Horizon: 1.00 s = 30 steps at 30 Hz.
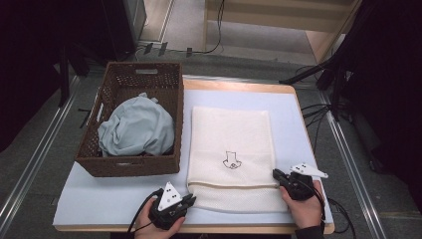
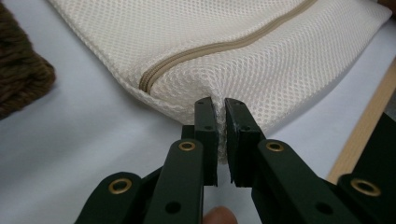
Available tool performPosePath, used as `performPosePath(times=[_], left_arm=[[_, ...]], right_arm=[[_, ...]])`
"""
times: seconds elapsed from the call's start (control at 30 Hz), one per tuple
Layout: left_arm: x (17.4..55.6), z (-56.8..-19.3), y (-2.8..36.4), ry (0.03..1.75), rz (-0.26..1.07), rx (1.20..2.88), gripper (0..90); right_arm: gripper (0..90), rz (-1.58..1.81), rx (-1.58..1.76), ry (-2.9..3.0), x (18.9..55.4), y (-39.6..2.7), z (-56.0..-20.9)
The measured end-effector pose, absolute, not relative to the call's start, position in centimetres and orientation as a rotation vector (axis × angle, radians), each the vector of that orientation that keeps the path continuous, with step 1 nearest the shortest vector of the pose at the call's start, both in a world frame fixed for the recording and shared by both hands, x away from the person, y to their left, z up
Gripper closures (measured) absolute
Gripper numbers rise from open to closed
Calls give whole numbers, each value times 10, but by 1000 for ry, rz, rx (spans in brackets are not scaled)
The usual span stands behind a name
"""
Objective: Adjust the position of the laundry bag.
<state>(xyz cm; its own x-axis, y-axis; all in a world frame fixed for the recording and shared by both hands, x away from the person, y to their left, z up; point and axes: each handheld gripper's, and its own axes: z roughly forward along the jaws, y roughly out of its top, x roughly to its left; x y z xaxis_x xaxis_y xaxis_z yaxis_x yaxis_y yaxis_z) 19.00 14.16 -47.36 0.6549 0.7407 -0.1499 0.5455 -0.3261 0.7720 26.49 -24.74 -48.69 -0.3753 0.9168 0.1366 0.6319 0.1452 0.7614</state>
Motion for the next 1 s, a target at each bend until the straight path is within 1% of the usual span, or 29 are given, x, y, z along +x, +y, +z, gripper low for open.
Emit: performPosePath(times=[0.57,1.0], left_arm=[[208,-474,150,1058,316,1989,832],[211,-475,152,1088,328,1981,833]], right_arm=[[874,1102,1484,2052,292,-236,-487],[871,1076,1462,2045,295,-231,-487]])
